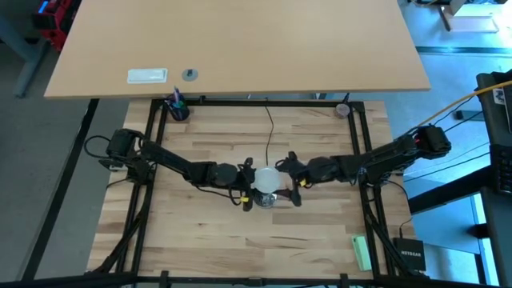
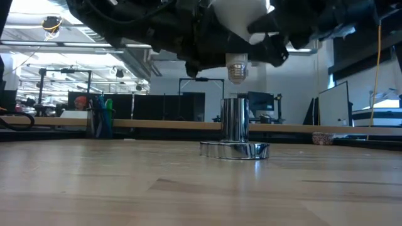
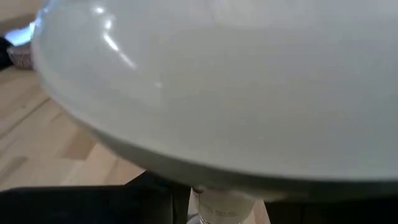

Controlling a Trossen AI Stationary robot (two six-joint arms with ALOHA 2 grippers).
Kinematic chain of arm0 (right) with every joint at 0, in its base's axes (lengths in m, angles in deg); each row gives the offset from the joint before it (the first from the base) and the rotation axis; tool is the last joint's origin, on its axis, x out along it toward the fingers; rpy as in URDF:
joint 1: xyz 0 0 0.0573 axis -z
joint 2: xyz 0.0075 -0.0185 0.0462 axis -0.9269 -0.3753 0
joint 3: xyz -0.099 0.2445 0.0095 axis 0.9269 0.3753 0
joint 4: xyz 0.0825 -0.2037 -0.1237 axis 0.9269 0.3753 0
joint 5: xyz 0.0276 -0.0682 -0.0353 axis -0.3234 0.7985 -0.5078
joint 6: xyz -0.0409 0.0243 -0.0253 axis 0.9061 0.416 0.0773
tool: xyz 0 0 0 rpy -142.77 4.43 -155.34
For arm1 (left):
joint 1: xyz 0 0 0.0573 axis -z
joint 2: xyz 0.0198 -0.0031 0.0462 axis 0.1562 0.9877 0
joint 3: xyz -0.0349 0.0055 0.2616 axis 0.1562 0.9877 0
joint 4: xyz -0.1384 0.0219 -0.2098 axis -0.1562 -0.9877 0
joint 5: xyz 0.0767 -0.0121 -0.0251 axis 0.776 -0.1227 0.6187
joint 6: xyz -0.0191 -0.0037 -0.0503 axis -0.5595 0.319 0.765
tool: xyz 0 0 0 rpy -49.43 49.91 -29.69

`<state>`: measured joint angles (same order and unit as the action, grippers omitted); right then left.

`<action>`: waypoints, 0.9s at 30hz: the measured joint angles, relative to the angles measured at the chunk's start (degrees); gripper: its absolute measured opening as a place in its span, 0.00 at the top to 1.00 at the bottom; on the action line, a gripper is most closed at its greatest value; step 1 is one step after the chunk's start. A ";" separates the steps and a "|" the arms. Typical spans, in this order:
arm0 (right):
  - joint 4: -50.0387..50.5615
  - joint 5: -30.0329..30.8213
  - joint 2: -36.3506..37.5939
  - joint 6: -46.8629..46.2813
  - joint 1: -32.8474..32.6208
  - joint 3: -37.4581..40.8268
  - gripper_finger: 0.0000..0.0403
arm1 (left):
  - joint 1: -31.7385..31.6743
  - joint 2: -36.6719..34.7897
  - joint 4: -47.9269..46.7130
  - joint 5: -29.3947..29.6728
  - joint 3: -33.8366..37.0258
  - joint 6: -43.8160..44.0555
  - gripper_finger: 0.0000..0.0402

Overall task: Screw lightbulb
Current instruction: Insert the lightbulb into the lamp

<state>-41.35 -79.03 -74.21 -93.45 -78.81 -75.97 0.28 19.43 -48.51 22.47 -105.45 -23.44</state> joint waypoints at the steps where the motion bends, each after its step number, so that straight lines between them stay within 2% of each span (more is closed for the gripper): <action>1: -1.21 -0.25 -0.07 0.11 0.00 -0.02 0.08 | -0.05 0.00 -0.28 0.23 0.01 0.57 0.66; 10: -15.50 0.20 -7.88 -0.62 0.00 -0.07 0.11 | -0.60 -0.07 1.39 0.33 -0.55 1.70 0.66; 13: -18.26 0.28 -8.55 0.13 0.06 -0.02 0.18 | -0.29 -0.11 1.67 0.31 -0.57 1.45 0.66; 19: -16.74 0.28 -8.48 0.85 0.54 0.02 0.37 | -0.14 -0.11 1.77 0.21 -0.50 0.67 0.67; 21: -16.92 -0.27 -8.42 0.80 0.59 0.04 0.38 | -0.12 -0.13 1.82 0.26 -0.50 1.24 0.67; 23: -16.93 -0.88 -8.19 0.84 0.66 0.07 0.39 | -0.13 -0.13 1.76 0.16 -0.50 2.00 0.62; 27: -16.34 -1.28 -7.81 1.77 0.66 0.07 0.47 | -0.41 -0.13 0.81 0.06 -0.52 3.89 0.46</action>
<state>-57.69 -80.31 -82.02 -91.68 -78.15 -75.90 -0.13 19.30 -47.70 22.52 -105.98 -19.55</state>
